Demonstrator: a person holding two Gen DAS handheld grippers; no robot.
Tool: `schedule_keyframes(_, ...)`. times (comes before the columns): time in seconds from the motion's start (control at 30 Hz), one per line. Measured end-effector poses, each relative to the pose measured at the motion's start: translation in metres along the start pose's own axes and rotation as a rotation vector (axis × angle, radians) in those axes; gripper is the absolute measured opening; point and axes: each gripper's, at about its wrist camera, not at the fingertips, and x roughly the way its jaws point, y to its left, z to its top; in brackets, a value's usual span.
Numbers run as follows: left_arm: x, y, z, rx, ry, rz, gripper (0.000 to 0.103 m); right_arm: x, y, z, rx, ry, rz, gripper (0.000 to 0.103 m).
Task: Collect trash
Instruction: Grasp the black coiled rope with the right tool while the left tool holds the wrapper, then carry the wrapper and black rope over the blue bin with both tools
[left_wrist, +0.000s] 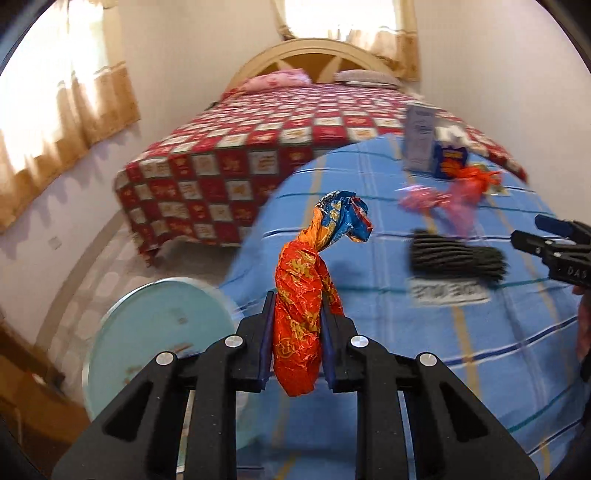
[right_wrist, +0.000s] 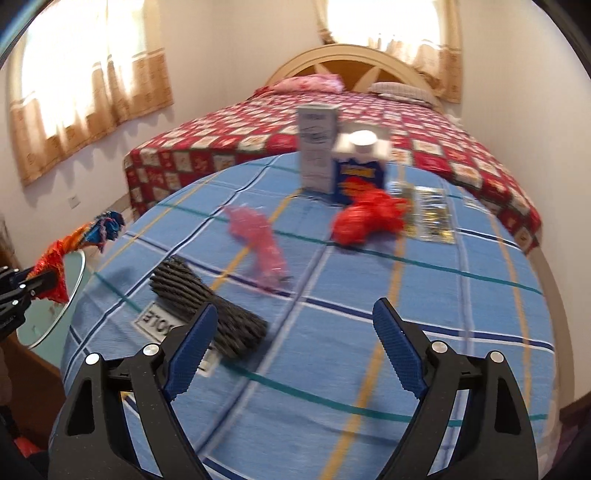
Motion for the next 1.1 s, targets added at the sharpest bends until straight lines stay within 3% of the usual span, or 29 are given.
schedule_keyframes(0.17,-0.001,0.034,-0.015,-0.054,0.021,0.052,0.021,0.022,0.022,0.001,-0.032,0.092,0.059,0.058)
schedule_keyframes(0.23,-0.003,0.041,-0.018,-0.069,0.019,0.059,0.021,0.032,0.028,-0.003,-0.034,0.148,0.086,0.043)
schedule_keyframes(0.37,-0.008,0.048,-0.020,-0.085,0.009,0.061,0.021,0.034,0.033,-0.008,-0.039,0.156,0.109,0.030)
schedule_keyframes(0.43,-0.012,0.051,-0.021,-0.087,-0.001,0.067,0.021,0.027,0.037,-0.007,-0.040,0.137,0.123,0.018)
schedule_keyframes(0.67,-0.022,0.064,-0.026,-0.102,-0.013,0.108,0.021,0.012,0.062,-0.003,-0.074,0.065,0.161,0.016)
schedule_keyframes(1.1,-0.028,0.083,-0.038,-0.114,0.002,0.178,0.021,0.009,0.103,0.012,-0.140,0.012,0.219,0.016)
